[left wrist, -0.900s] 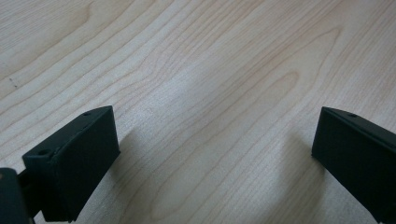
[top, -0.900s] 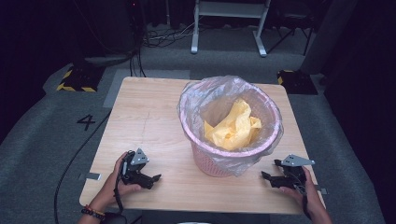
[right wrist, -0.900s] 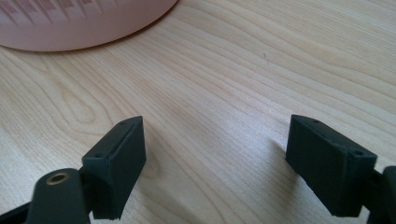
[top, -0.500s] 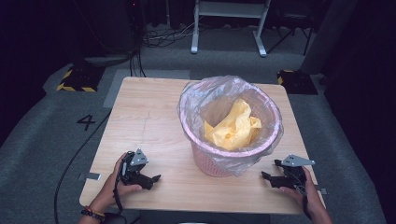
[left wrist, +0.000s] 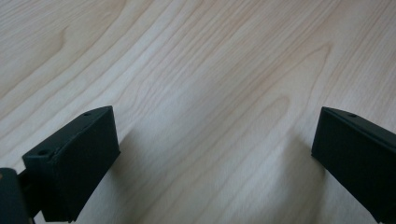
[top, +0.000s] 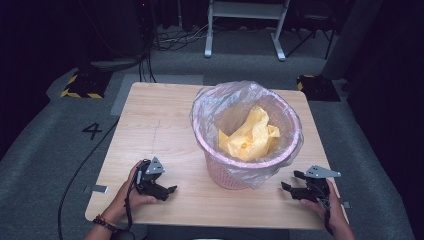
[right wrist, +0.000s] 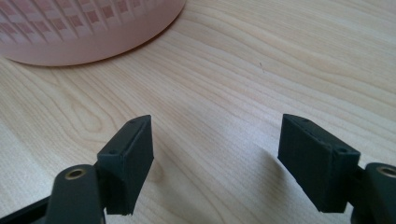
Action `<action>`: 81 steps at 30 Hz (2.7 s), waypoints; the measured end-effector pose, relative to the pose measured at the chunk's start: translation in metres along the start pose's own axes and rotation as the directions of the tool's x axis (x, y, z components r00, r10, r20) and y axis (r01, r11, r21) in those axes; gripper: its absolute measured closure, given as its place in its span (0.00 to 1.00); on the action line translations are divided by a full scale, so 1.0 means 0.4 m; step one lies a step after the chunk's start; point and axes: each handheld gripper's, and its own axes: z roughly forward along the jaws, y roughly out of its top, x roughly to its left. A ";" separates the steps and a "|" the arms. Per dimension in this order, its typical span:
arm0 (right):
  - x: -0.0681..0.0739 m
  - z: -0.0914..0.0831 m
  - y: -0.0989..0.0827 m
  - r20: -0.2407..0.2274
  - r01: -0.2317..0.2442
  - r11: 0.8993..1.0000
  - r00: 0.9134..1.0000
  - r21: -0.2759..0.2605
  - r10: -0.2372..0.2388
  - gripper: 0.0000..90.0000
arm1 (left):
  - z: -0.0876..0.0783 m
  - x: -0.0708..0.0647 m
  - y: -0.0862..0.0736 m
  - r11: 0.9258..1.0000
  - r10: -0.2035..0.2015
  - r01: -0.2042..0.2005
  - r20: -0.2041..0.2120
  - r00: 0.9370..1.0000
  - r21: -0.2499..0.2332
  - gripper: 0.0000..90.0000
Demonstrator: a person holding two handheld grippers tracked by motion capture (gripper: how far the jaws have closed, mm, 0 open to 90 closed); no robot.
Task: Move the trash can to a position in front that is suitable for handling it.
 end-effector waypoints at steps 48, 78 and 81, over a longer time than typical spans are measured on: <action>0.154 0.082 0.155 -0.176 0.244 0.958 0.947 -0.147 -0.269 0.31 | 0.010 -0.003 0.011 1.000 0.013 -0.013 0.012 1.000 0.002 0.01; 0.058 0.101 0.201 -0.088 0.146 0.979 0.983 -0.143 -0.159 0.55 | 0.014 0.002 0.016 1.000 0.029 -0.029 0.024 0.999 0.000 0.01; 0.065 0.117 0.212 -0.095 0.148 0.977 0.982 -0.153 -0.164 0.52 | 0.014 0.001 0.016 1.000 0.029 -0.029 0.024 0.999 -0.001 0.01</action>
